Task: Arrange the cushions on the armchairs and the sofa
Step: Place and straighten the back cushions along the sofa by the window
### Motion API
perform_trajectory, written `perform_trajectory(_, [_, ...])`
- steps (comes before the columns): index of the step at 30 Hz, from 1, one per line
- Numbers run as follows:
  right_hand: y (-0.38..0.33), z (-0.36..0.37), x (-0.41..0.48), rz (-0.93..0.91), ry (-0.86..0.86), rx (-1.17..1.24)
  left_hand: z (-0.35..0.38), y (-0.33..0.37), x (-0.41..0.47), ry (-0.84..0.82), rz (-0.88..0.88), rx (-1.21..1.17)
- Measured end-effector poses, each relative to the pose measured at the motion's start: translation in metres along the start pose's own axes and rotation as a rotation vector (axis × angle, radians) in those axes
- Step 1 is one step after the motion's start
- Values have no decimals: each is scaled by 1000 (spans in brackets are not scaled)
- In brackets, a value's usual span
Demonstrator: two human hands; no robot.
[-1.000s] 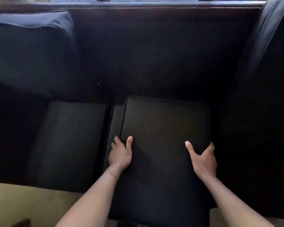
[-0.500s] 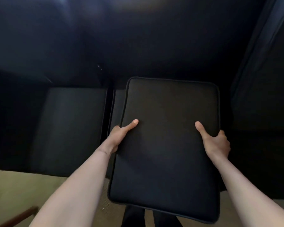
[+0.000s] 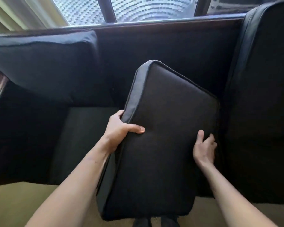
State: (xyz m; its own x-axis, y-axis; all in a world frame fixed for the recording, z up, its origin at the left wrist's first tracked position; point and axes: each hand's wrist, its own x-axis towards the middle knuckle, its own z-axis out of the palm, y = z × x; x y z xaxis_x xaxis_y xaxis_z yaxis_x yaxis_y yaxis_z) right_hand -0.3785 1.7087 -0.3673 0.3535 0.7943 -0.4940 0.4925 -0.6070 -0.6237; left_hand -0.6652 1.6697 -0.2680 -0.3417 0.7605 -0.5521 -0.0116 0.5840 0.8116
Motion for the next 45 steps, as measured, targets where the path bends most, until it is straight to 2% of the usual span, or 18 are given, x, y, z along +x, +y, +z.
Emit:
perform_trajectory(2, [-31,-9,-15,-162,-77,-6,0,30,-16,18,83,76])
perform_trajectory(5, [-93,-30,-45,-524,-116,16,6,73,-38,71,176,311])
perform_trajectory(7, [-136,-49,-66,-789,1,13,13,98,-55,63,236,491])
perform_trajectory(9, [-162,-67,-79,-948,132,-58,19,117,-68,50,306,647])
perform_trajectory(13, [-143,-95,-82,-1042,252,-362,26,130,-72,12,405,875])
perform_trajectory(15, [-127,-105,-80,-1208,281,-582,30,120,-68,-24,439,1002])
perform_trajectory(17, [-118,-106,-76,-1396,188,-798,37,103,-65,-72,492,1097])
perform_trajectory(19, [-108,-99,-70,-1459,42,-962,45,86,-60,-107,553,1174])
perform_trajectory(23, [-91,-98,-59,-1324,-33,-1009,58,66,-51,-140,642,1204])
perform_trajectory(25, [-93,-102,-57,-1324,-45,-993,53,58,-51,-126,696,1223])
perform_trajectory(28, [-101,-101,-55,-1307,-67,-950,26,36,-56,13,798,1280])
perform_trajectory(31, [-105,-98,-53,-1224,-66,-910,-18,11,-65,216,684,1302])
perform_trajectory(34, [-108,-97,-48,-1043,66,-865,-54,-5,-71,367,407,1273])
perform_trajectory(36, [-110,-96,-47,-865,126,-738,-67,-5,-76,434,224,1154])
perform_trajectory(38, [-111,-95,-45,-745,148,-592,-74,-3,-77,477,119,975])
perform_trajectory(42, [-115,-91,-35,-546,231,-131,-79,-2,-64,569,175,659])
perform_trajectory(45, [-118,-86,-26,-380,245,179,-79,5,-52,644,115,375])
